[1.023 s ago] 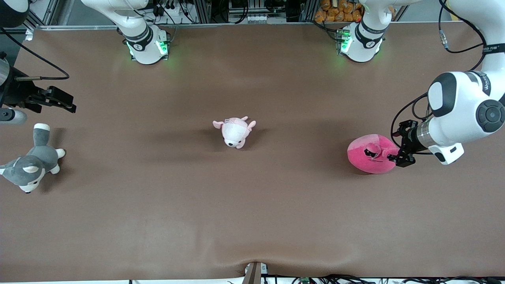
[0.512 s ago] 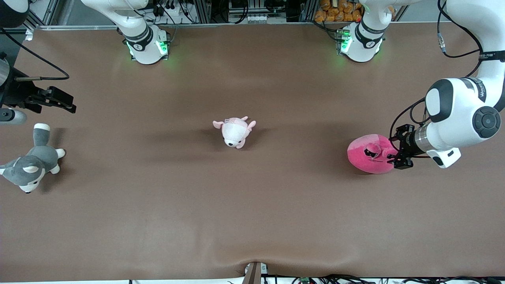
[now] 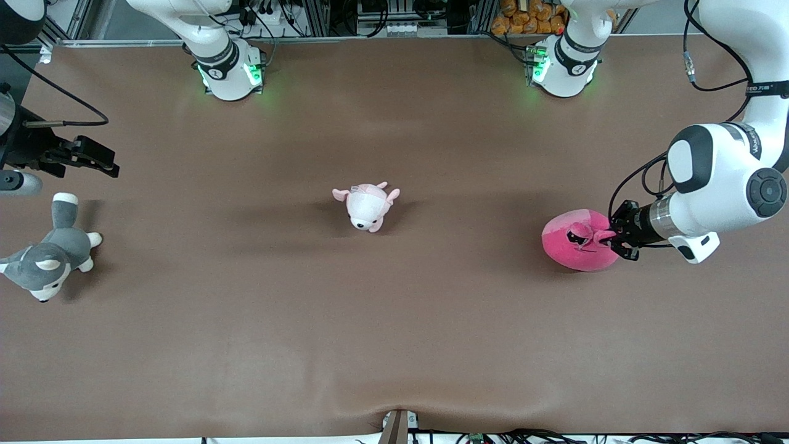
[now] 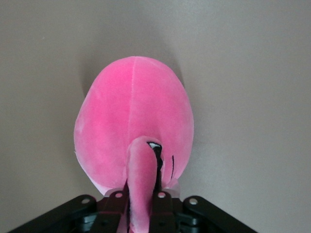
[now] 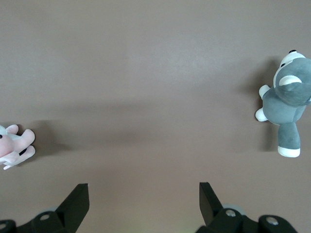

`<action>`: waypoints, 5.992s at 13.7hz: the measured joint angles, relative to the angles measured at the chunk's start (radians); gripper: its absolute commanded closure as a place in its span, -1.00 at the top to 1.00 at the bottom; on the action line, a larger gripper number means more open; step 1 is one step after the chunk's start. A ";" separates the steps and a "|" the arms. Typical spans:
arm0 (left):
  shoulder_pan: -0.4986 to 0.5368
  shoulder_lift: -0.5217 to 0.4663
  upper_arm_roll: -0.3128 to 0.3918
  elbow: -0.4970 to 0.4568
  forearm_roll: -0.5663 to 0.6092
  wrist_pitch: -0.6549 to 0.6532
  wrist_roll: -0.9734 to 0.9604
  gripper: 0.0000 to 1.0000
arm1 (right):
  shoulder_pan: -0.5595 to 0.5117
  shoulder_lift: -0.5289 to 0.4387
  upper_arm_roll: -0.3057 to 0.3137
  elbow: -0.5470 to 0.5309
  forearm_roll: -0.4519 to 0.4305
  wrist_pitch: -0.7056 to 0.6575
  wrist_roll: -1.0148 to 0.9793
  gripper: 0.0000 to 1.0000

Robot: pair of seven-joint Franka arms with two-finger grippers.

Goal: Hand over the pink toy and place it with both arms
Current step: 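Close the left gripper on the pink toy's ear and lift it, then carry the pink toy with the left gripper while the right gripper approaches, then grasp the pink toy with the right gripper beside the left gripper, then open the left gripper and carry the pink toy away with the right gripper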

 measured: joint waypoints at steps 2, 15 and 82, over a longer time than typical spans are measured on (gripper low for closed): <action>-0.001 0.000 -0.003 0.020 0.000 -0.011 0.003 -1.00 | 0.000 0.015 0.001 0.000 0.000 -0.001 0.000 1.00; -0.007 -0.033 -0.226 0.287 -0.123 -0.205 -0.228 -1.00 | 0.009 0.090 0.010 0.000 0.001 -0.023 0.000 1.00; -0.387 0.068 -0.362 0.585 -0.214 -0.069 -1.264 1.00 | 0.250 0.158 -0.005 -0.075 0.539 -0.078 0.523 -1.00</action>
